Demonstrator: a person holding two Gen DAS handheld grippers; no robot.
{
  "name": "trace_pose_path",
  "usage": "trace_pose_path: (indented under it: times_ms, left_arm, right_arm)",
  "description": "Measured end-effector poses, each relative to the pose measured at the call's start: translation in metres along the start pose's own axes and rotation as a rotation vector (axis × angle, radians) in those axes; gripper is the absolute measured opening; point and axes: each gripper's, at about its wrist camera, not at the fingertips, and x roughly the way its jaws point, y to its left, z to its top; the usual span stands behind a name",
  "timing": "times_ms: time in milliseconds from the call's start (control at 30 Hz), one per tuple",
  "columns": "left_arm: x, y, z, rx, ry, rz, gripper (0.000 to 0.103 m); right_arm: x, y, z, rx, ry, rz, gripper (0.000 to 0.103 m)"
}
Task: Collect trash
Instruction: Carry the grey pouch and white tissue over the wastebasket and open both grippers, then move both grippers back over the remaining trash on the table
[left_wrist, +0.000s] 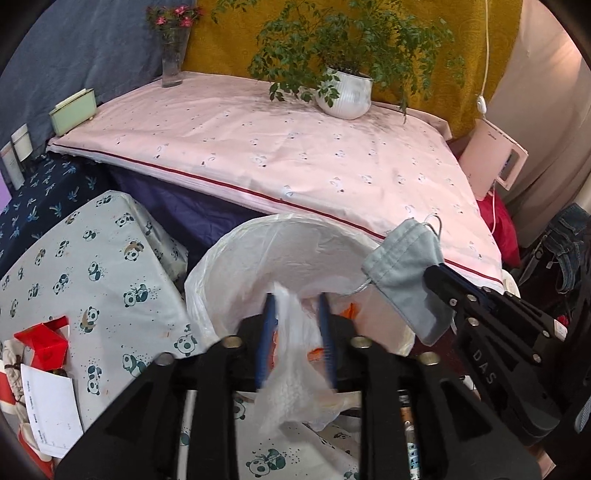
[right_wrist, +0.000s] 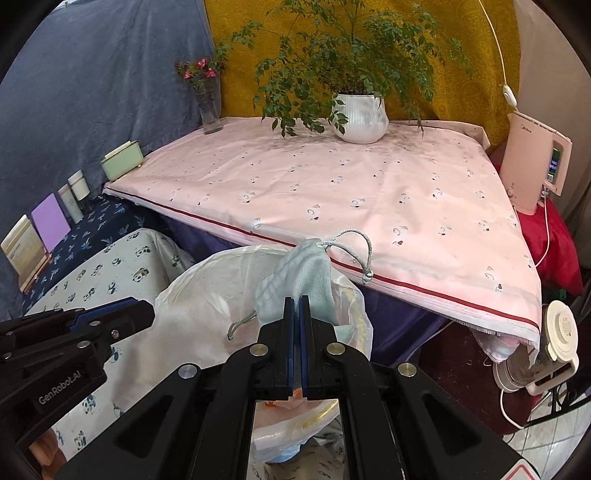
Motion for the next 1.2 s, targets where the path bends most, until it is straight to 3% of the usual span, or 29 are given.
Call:
trace_pose_path:
  times_ms: [67,567,800,933,1200]
  left_arm:
    - [0.000,0.006,0.000,-0.016,-0.012,0.014,0.043]
    - [0.001,0.040,-0.010,-0.087,-0.003,0.083,0.046]
    - [-0.012,0.060,-0.019,-0.124,-0.035,0.137,0.072]
    - [-0.021,0.072,-0.022,-0.156,-0.046,0.146,0.073]
    - [-0.044,0.090,-0.033,-0.191,-0.071,0.184,0.073]
  right_arm:
    - [0.003,0.001,0.002,-0.004,0.001,0.003,0.003]
    - [0.016,0.027,0.007,-0.043,0.010,0.034,0.004]
    - [0.015,0.039,0.011,-0.045,-0.003,0.034,0.015]
    - [0.008,0.048,0.012,-0.058,-0.019,0.043,0.029]
    - [-0.006,0.076,0.004,-0.093,-0.029,0.077,0.043]
